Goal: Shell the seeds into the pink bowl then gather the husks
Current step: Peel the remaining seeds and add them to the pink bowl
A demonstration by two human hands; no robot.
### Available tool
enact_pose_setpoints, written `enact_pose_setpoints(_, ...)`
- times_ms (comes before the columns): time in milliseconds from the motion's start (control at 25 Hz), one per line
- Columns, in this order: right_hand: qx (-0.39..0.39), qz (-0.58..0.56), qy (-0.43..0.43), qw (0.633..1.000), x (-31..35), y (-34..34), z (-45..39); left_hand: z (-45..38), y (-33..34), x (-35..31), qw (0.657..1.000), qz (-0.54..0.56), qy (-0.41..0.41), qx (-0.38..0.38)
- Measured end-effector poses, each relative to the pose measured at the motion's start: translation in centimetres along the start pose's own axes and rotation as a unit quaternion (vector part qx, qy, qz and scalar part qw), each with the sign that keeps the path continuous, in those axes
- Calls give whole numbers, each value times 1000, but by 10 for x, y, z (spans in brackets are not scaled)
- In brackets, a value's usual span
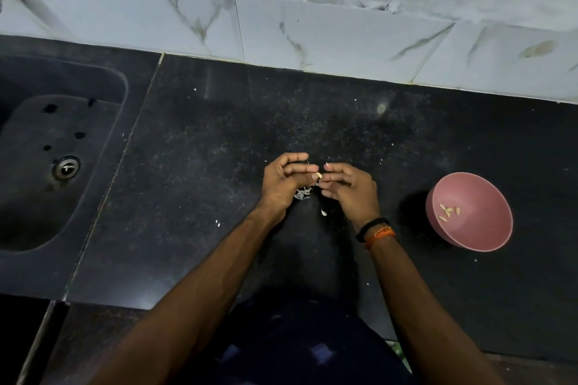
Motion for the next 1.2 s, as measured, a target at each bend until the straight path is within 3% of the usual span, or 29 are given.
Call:
enact_pose_setpoints(160,-3,-148,31,989,-8,-1,4,1,6,-4,997,-71,16,18)
enact_pose_setpoints(680,-69,-238,26,968,-10,-56,23,-10,65,-1,991,-61,-6,117)
enact_pose_setpoints(800,-143,-216,13,966,-7,-100,36,-15,83,2,990,-78,-12,120)
enact_pose_setpoints(1000,-308,-74,0,948,-10,-185,80,-26,130,13,975,-151,-23,163)
enact_pose_setpoints(1200,-392,-1,47,919,-22,-226,113,-32,174,23,953,-233,-26,194)
Point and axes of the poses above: each hand's wrist, its own z-axis away from the middle knuckle, its own y-axis out of the palm, x = y × z, the point moved 10 cm from there along -z, towards the middle knuckle, and after that the axes turned 10 degrees about x, right-handed, at the moved point
